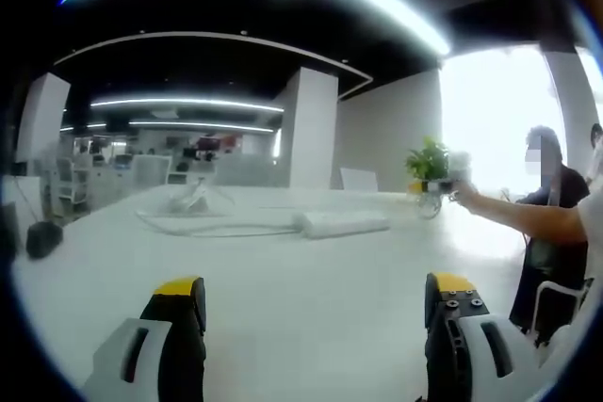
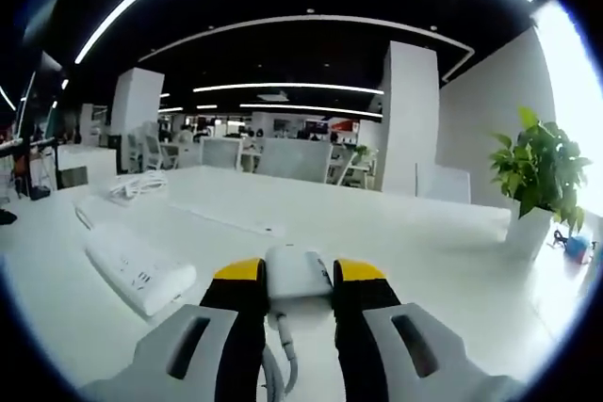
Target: Straighten the power strip on the desk, plug the charger into it
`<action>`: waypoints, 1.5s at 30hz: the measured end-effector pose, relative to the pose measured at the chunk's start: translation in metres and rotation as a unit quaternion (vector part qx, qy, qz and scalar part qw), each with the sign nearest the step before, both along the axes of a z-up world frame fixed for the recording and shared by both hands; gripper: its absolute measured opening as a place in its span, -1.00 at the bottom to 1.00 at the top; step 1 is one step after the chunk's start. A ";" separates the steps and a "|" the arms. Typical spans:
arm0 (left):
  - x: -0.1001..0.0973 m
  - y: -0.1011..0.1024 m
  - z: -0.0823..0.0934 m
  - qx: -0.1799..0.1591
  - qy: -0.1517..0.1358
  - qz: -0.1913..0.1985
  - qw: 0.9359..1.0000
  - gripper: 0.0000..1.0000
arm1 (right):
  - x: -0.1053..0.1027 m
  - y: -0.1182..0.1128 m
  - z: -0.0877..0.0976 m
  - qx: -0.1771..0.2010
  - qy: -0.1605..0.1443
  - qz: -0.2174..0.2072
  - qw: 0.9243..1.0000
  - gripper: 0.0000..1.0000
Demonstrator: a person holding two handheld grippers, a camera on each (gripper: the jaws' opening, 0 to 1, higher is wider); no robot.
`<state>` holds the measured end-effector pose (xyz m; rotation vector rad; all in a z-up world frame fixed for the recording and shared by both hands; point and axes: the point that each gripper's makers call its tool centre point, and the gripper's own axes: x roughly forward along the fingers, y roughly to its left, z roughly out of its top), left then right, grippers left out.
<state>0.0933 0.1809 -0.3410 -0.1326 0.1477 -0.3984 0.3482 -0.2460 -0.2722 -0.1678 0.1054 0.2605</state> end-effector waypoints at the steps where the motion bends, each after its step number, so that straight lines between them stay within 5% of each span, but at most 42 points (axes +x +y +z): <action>1: 0.000 0.000 0.000 0.000 0.000 0.000 1.000 0.99 | 0.000 0.002 0.001 0.001 -0.001 0.003 1.000 -0.50; 24: 0.001 0.004 0.006 0.002 -0.004 0.003 1.000 0.99 | -0.003 0.066 0.028 0.043 -0.008 0.068 0.997 -0.50; 36: 0.001 0.008 0.008 0.002 -0.007 0.007 1.000 0.99 | -0.010 0.091 0.028 0.067 -0.001 0.099 0.993 -0.50; 45: 0.001 0.010 0.006 0.000 -0.006 0.010 1.000 0.99 | -0.018 0.109 0.027 -0.033 -0.001 0.117 0.993 -0.50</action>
